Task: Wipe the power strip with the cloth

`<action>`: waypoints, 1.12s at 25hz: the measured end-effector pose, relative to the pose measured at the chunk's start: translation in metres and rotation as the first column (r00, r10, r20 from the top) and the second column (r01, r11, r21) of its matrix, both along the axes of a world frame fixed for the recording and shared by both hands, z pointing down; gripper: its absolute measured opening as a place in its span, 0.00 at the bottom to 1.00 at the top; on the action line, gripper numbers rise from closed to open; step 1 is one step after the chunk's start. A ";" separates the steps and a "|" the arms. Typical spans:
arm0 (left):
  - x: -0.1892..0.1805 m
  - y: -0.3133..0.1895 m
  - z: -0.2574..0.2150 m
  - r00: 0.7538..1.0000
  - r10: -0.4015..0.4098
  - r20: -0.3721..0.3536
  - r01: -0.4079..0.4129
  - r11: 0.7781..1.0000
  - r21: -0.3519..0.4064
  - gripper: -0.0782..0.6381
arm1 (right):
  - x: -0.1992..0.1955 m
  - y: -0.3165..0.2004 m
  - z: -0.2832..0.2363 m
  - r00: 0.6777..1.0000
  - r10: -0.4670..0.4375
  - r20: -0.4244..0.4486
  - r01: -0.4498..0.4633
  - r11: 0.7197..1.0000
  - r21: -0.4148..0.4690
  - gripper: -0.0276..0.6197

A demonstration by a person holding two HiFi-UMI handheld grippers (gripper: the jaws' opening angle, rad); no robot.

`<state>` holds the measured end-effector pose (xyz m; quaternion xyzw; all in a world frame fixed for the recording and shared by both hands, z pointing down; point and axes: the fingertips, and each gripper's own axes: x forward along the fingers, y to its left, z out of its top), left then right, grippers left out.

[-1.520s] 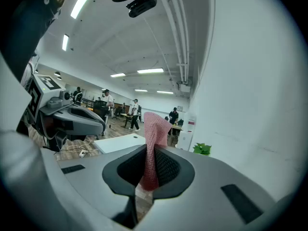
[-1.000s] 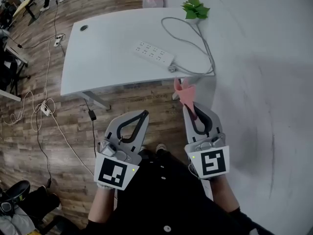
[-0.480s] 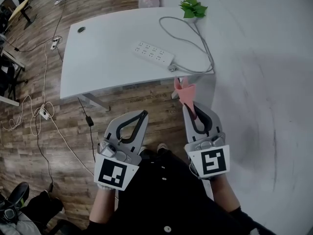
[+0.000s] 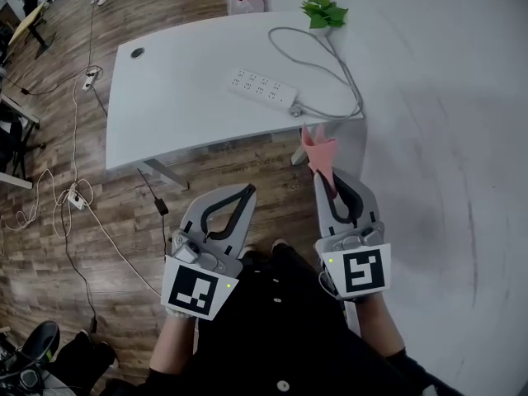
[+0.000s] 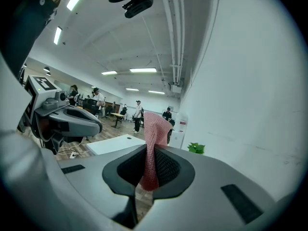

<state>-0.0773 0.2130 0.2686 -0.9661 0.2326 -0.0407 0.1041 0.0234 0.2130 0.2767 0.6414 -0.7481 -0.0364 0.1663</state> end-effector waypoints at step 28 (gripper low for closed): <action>0.008 -0.066 0.006 0.997 -0.078 0.008 0.078 0.997 0.029 0.13 | 0.015 -0.076 0.007 0.998 -0.053 0.030 0.052 0.998 0.039 0.13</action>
